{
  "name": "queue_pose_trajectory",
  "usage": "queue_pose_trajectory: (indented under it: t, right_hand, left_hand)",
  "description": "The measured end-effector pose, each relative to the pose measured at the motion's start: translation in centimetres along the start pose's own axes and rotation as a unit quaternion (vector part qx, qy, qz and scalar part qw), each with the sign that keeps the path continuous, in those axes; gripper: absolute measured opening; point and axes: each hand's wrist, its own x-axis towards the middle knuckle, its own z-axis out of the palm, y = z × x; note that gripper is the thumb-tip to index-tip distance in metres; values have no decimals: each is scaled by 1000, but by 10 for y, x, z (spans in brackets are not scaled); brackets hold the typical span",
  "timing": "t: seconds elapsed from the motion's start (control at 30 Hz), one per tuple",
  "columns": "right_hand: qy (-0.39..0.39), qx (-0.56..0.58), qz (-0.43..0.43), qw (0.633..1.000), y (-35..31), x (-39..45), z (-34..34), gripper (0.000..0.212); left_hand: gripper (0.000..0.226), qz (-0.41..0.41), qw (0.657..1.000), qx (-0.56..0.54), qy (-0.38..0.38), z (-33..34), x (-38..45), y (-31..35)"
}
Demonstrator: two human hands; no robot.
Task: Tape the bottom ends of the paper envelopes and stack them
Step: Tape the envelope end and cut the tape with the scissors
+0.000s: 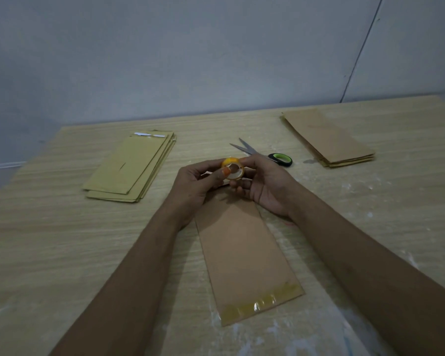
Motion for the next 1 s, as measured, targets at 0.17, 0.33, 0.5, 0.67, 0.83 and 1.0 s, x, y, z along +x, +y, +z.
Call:
queue_pose_trajectory:
  t: [0.17,0.33,0.5,0.67,0.83,1.0]
  right_hand:
    - [9,-7,-8,1000,1,1,0,13]
    - [-16,-6,-6,1000,2,0,-2,14]
    - [-49,28,-4,998,0,-3,-6,27]
    - [-33,9,-9,999,3,0,-6,15]
    - [-49,39,-9,998,3,-2,-7,29]
    - [-44,25,-19,999,4,-2,-6,24]
  left_hand:
    - [32,7,1000,18,10,-2,0,0]
    - [29,3,1000,8,12,0,0,0]
    - [23,-3,1000,-23,19,-1,1,-1]
    - [13,6,1000,-23,13,0,-1,0]
    - [21,-2,1000,-14,10,-2,0,-1]
    - [13,1,1000,-22,12,-2,0,0]
